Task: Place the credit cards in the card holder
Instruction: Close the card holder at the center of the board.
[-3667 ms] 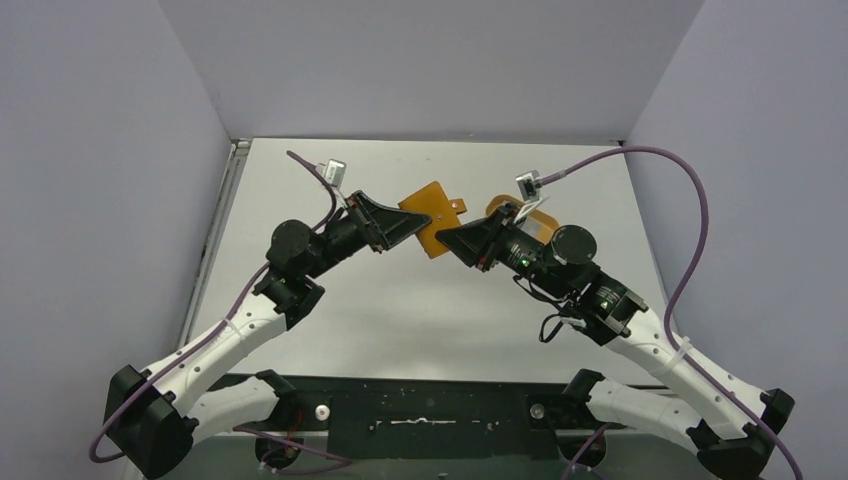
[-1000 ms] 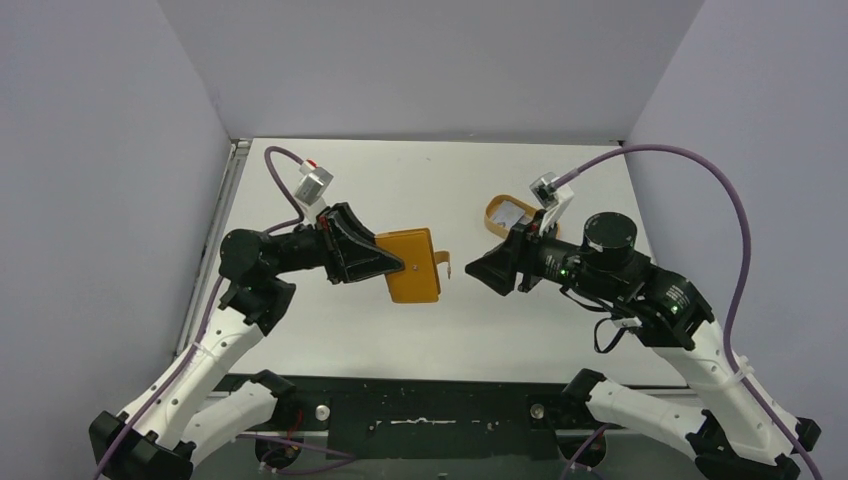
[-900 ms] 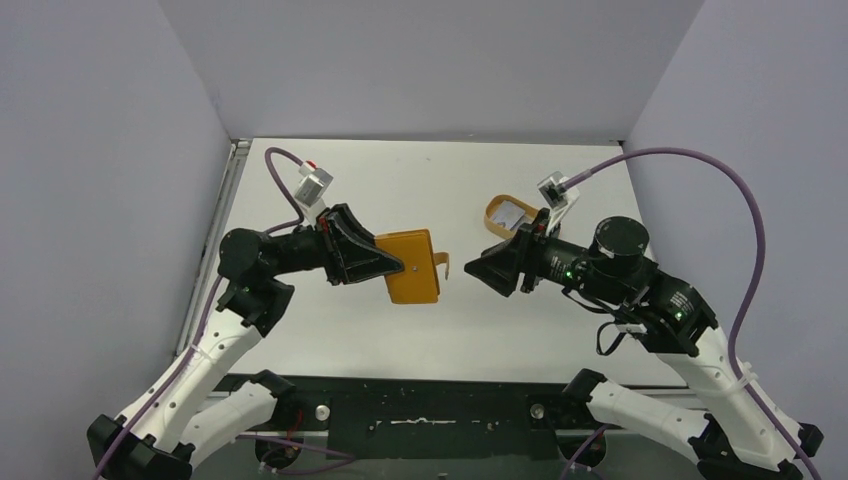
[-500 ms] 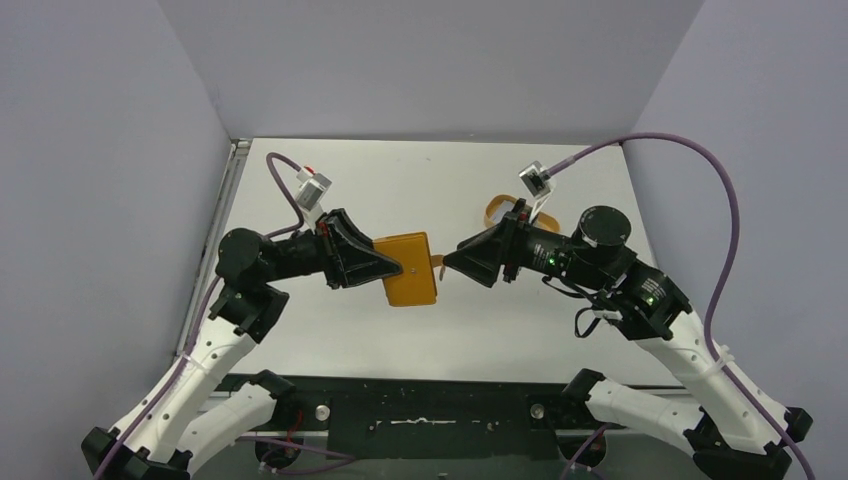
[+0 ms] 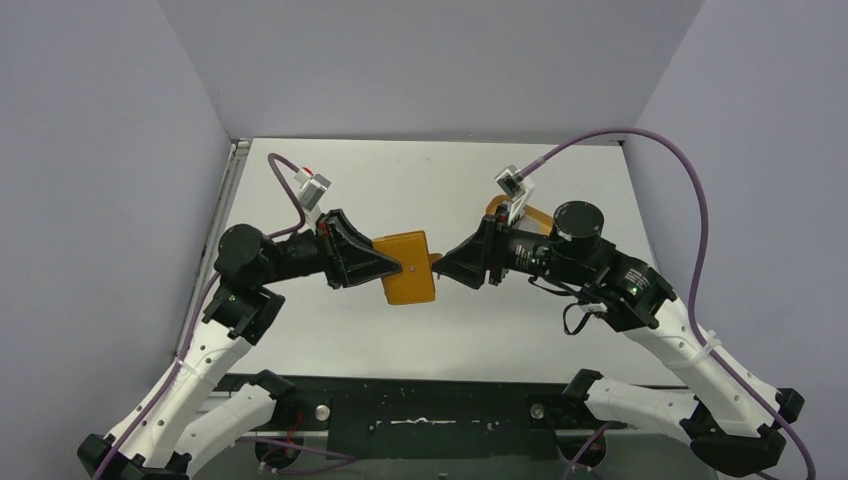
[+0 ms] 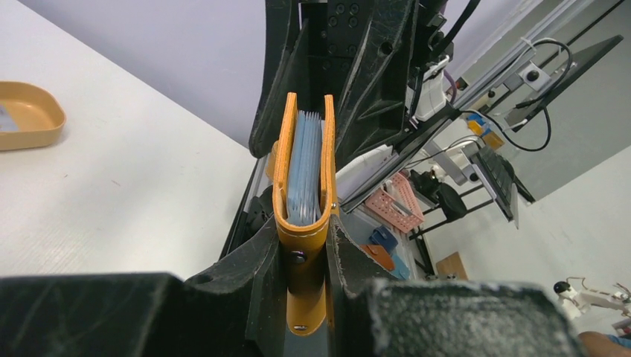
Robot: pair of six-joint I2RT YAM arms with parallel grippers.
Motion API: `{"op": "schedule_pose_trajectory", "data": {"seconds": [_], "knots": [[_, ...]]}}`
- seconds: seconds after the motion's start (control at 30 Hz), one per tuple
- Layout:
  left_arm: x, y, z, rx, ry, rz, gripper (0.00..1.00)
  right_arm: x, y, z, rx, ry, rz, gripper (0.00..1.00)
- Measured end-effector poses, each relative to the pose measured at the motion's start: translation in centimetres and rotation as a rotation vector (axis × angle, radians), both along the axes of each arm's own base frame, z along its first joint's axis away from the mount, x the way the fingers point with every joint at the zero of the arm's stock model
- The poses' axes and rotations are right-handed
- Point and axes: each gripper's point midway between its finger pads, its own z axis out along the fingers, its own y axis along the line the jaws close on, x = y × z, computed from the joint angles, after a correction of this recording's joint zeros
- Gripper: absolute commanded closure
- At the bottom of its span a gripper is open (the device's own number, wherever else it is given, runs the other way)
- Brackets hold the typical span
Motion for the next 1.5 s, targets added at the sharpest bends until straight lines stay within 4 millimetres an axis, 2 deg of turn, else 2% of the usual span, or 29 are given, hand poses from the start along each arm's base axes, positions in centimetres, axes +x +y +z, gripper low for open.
{"op": "schedule_pose_trajectory", "data": {"seconds": [0.1,0.43,0.63,0.7,0.8,0.87,1.17,1.37,1.5], "knots": [[0.2,0.0,-0.3,0.01,0.005,0.012,1.0,0.1,-0.2,-0.2,-0.017,-0.003,-0.009,0.64],[0.4,0.0,-0.5,0.028,0.007,0.024,1.0,0.6,-0.9,-1.6,-0.076,0.01,-0.057,0.81],[0.4,0.0,-0.5,0.031,0.004,0.026,1.0,0.8,-1.2,-2.0,-0.094,0.013,-0.074,0.89],[0.4,0.0,-0.5,0.032,0.003,0.026,1.0,0.9,-1.2,-2.1,-0.099,0.012,-0.078,0.87],[0.5,0.0,-0.7,0.037,0.003,0.029,1.0,0.9,-1.3,-2.3,-0.108,0.012,-0.08,0.72],[0.5,0.0,-0.8,0.04,0.003,0.031,1.0,0.9,-1.4,-2.4,-0.113,0.013,-0.08,0.71],[0.7,0.1,-0.8,0.047,0.009,0.043,1.0,0.8,-1.7,-2.4,-0.116,0.009,-0.085,0.85],[0.8,0.1,-0.6,0.046,-0.002,0.052,1.0,0.6,-1.8,-2.2,-0.11,0.004,-0.085,0.83],[0.9,0.1,-0.7,0.051,-0.002,0.059,1.0,0.5,-1.9,-2.0,-0.105,0.0,-0.085,0.87]]}}
